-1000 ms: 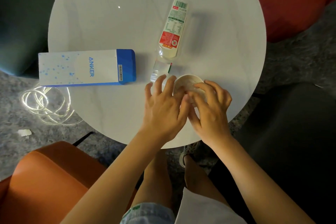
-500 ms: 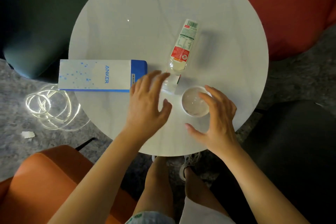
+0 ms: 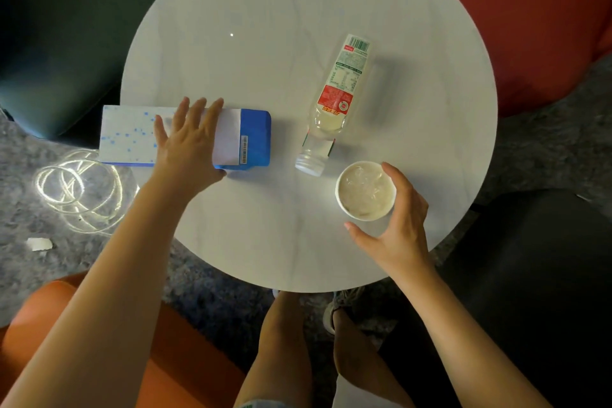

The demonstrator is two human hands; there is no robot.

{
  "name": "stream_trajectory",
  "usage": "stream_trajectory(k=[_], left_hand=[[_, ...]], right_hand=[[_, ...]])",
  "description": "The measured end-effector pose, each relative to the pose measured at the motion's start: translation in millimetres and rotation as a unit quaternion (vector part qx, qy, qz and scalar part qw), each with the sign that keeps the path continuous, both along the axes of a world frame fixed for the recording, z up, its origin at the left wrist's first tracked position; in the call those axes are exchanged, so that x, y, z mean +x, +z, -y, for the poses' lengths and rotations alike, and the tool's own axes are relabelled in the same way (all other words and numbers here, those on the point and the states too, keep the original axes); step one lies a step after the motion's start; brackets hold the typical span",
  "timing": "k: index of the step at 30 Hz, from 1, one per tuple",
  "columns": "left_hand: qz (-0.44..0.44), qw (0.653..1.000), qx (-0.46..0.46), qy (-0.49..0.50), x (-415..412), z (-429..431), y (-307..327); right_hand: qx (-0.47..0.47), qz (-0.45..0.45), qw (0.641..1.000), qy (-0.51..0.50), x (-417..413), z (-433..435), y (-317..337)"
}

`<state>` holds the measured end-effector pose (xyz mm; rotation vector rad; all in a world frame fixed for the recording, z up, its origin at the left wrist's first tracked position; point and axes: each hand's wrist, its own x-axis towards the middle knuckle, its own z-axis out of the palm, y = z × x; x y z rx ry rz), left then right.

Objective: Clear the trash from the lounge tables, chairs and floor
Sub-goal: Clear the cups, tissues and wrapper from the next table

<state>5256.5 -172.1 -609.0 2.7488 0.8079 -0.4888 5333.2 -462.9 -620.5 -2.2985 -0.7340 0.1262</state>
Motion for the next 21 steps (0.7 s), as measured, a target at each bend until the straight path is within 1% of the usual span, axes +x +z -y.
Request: stream_trajectory(k=[5, 8, 13, 15, 19, 21], left_hand=[[0.039, 0.998, 0.052, -0.018, -7, 0, 2], [0.063, 0.996, 0.046, 0.031, -8, 8, 8], [0.096, 0.986, 0.010, 0.132, -9, 33, 21], [0.119, 0.979, -0.025, 0.166, -10, 40, 27], [0.167, 0.953, -0.134, 0.216, -12, 44, 47], [0.179, 0.933, -0.212, 0.228, -13, 44, 58]], right_hand=[[0.028, -0.045, 0.998, -0.016, -2, -4, 2], [0.023, -0.059, 0.998, -0.008, -1, -3, 4], [0.027, -0.056, 0.997, 0.040, -5, -3, 9], [0.026, -0.054, 0.997, 0.057, -7, -4, 10], [0.031, -0.058, 0.996, 0.066, -10, -6, 17], [0.039, -0.054, 0.995, 0.069, -10, -7, 21]])
